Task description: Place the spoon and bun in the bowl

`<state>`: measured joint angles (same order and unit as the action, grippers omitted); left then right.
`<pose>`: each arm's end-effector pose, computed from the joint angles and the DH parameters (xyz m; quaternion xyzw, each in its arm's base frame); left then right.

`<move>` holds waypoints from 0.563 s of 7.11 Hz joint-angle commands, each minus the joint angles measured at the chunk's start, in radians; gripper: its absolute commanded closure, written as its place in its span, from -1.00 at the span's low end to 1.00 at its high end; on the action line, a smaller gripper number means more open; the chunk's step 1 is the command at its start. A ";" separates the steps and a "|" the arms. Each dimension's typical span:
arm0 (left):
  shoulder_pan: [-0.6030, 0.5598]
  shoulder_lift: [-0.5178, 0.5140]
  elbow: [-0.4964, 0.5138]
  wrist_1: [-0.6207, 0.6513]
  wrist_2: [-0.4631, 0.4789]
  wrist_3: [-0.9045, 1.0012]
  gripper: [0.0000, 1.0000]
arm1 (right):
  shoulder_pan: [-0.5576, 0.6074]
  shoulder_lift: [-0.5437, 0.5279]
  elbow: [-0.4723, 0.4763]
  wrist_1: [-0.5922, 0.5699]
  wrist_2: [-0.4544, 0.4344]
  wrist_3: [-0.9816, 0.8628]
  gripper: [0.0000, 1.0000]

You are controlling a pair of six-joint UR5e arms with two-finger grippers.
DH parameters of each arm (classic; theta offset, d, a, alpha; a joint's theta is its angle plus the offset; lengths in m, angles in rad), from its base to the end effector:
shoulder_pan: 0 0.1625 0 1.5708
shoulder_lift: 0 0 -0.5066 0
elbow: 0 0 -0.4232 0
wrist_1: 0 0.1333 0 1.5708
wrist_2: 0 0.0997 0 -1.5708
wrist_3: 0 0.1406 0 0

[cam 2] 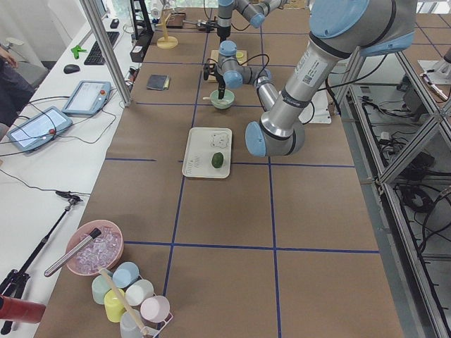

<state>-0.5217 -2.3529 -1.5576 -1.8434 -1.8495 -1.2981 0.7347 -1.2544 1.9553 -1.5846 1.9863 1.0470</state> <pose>0.6709 -0.4948 0.2098 0.0795 0.5010 -0.0381 0.8610 -0.4234 -0.4857 0.4072 0.0370 -0.3808 0.0279 0.9235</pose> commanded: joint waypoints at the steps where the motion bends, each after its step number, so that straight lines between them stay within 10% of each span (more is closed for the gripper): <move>1: -0.059 0.000 -0.060 0.108 -0.004 0.102 -1.00 | -0.061 0.013 -0.016 0.000 -0.027 0.039 -1.00; 4: -0.176 0.053 -0.191 0.271 -0.034 0.276 -1.00 | -0.110 0.041 -0.097 0.003 -0.066 0.045 -1.00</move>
<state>-0.6551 -2.3382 -1.6953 -1.6162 -1.8647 -1.0863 0.6412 -1.2206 1.8929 -1.5829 1.9262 1.0896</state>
